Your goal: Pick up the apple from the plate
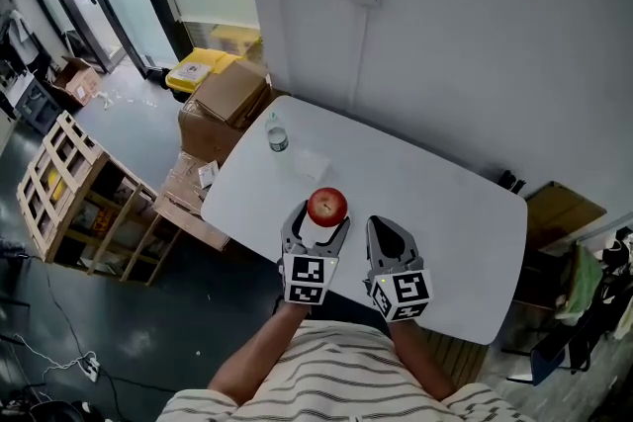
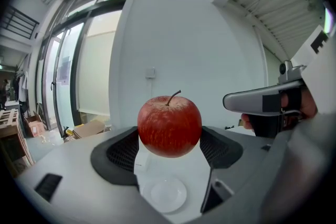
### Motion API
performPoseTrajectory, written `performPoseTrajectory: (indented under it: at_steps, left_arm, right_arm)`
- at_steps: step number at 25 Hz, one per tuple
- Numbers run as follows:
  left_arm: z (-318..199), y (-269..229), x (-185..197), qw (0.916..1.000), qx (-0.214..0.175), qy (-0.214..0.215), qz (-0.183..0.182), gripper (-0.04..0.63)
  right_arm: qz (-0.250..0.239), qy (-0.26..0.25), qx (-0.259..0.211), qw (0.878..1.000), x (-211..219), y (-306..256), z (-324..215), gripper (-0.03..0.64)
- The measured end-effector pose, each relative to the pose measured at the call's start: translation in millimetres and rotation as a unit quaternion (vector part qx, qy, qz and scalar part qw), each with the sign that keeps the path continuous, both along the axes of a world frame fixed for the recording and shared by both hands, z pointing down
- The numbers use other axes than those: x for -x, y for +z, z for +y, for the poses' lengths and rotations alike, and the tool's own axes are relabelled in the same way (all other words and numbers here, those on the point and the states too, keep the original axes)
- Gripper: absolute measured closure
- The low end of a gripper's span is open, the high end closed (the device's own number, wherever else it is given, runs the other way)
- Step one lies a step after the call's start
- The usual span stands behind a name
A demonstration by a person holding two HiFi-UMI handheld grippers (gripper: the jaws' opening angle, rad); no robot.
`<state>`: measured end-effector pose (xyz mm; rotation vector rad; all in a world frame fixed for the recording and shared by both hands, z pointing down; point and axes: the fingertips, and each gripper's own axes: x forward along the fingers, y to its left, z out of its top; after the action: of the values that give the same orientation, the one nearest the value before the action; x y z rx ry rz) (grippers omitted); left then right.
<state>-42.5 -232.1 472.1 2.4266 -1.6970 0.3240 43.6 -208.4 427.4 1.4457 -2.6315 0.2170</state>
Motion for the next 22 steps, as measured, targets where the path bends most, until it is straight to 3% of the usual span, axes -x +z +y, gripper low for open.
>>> performPoseTrajectory:
  at_steps: [22]
  left_arm:
    - [7.7, -30.7, 5.2, 0.9997, -0.024, -0.006, -0.004, 0.221]
  right_arm:
    - [0.000, -0.018, -0.015, 1.000, 12.2, -11.0, 2.7, 0.607]
